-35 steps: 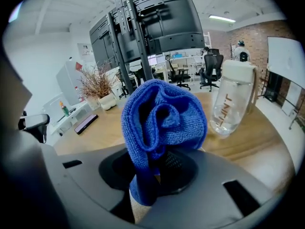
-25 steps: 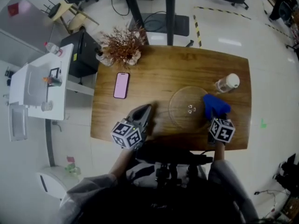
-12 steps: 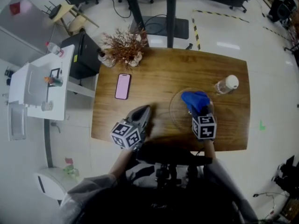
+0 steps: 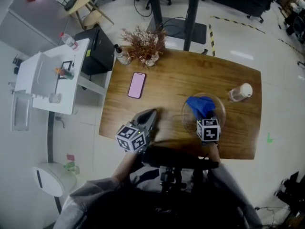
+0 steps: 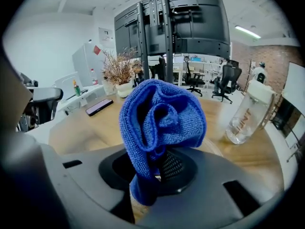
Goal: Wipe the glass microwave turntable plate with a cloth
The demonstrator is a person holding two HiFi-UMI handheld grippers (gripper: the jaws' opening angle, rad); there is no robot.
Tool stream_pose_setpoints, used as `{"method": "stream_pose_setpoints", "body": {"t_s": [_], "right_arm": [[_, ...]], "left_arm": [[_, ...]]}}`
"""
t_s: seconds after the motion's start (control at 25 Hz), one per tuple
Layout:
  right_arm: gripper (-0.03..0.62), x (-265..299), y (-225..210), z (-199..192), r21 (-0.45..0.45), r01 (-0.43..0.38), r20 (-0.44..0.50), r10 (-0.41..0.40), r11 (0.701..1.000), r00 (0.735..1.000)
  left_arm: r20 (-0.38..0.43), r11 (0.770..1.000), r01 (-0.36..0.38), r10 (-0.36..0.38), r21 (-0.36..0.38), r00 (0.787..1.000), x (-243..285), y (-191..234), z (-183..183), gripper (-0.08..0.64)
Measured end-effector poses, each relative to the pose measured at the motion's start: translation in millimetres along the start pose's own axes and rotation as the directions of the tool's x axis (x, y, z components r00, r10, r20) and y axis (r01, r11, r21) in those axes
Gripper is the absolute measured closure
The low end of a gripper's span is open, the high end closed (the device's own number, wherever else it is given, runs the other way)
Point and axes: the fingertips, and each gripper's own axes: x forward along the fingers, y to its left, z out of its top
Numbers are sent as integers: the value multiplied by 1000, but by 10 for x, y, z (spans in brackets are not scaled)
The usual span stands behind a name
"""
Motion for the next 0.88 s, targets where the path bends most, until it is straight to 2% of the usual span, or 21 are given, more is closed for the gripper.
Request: {"method": "stream_pose_setpoints", "body": {"t_s": [0.28,0.48,0.6,0.76,0.88], "right_arm": [[500,-355,-561,-442,137,142,-27,-139,980,990],[500,-675,-942,-807,274,232,-37,-230,933,972],[500,-808,-1048,-948,319,258,-51,-256,912,965],[500,-842,-890,-775,287,232,-27,-234,930,972],[500,-741,-545,-438,221,142,35,-153,965,988]], "left_arm": [[-31,997,72,-72,12,997,178,-137,-53,563],[-65,988,153,-151,30,986,372,-346,-96,563],[-85,980,197,-193,38,978,469,-468,-132,563],[-109,970,239,-233,41,966,535,-588,-168,563],[-118,967,250,-244,43,963,534,-617,-189,563]]}}
